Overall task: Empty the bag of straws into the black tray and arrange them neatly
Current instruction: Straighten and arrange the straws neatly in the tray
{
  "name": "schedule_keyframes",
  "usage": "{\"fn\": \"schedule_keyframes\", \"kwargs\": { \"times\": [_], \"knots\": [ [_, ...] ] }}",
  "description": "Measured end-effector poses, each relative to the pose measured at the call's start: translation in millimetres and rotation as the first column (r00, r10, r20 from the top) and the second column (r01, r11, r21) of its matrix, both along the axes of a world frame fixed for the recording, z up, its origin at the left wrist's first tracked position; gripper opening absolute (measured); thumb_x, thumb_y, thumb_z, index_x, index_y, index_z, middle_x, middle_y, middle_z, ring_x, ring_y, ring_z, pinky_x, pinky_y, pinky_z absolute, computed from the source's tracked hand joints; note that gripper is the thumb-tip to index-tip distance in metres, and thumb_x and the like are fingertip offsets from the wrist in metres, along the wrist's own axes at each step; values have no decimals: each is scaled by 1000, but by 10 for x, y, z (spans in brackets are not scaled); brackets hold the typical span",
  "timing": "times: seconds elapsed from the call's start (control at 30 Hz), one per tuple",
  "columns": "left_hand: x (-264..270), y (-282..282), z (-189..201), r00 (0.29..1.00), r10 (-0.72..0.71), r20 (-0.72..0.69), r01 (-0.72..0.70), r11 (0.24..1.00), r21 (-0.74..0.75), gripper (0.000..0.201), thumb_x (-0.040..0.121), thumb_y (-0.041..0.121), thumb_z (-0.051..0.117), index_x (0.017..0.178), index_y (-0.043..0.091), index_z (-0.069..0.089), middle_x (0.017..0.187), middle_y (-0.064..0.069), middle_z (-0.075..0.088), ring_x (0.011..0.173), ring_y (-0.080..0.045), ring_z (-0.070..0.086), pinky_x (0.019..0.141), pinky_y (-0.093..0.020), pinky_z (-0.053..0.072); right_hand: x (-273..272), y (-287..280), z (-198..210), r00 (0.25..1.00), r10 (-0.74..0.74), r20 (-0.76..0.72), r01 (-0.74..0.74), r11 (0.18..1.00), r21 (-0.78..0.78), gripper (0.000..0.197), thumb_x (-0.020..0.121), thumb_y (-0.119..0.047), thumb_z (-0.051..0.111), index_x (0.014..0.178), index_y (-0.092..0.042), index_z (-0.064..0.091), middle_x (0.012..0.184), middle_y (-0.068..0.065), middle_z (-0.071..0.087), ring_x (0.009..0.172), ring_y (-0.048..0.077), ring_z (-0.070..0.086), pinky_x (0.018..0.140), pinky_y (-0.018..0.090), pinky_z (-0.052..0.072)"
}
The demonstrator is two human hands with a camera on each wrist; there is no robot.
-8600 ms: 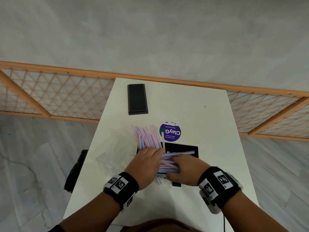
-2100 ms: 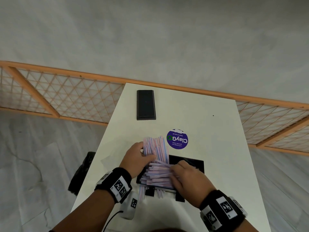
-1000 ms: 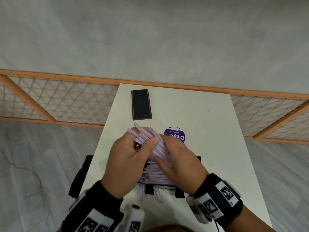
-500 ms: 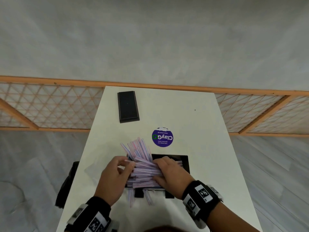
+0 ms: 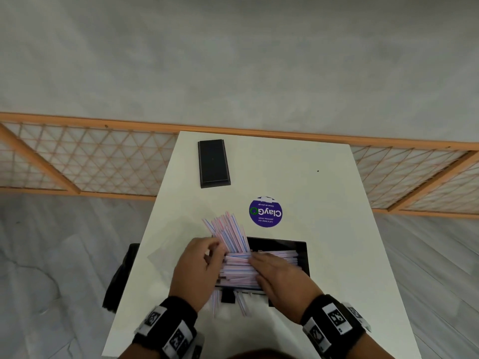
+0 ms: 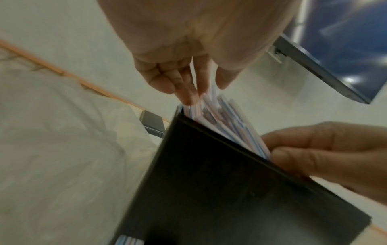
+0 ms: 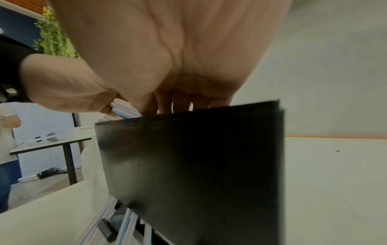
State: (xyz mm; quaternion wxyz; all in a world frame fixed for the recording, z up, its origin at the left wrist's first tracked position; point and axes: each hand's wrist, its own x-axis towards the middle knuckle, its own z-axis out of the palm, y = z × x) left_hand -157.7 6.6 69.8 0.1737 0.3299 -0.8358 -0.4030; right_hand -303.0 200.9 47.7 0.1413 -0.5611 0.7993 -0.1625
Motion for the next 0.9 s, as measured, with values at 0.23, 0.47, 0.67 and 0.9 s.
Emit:
{"fn": "schedule_keyframes", "kwargs": {
  "times": [0.23,0.47,0.67,0.9],
  "knots": [
    [-234,-380,-203,991,-8,137,-47,917,395,58,81,52,83,129,27,65,127,8,61,109,-15,62,87,-30,47,31,-18,77,998,-67,-15,67,997,-32,40,97,-35,54,135,-24,61,140,-1,58,124,17,58,109,24,39],
    [-335,-341,-194,996,-93,2,87,934,346,21,92,25,78,72,20,72,74,10,72,73,-2,67,71,-19,48,92,-15,143,995,-82,48,87,992,-94,32,98,-36,53,127,-25,60,119,-8,51,104,13,56,91,26,51],
    [-354,-336,-161,997,-57,-58,76,905,419,8,97,26,71,99,31,77,93,14,78,88,8,68,86,-13,51,76,38,96,993,-97,72,104,990,-92,30,97,-34,55,125,-25,62,120,-10,51,107,10,57,95,26,51],
    [-274,-538,-108,999,-47,-25,53,905,423,49,94,60,64,84,14,75,87,4,70,78,-14,64,77,-24,49,34,56,176,986,-123,111,133,987,-90,31,96,-34,55,125,-25,61,127,-12,49,110,7,57,93,22,51]
  ]
}}
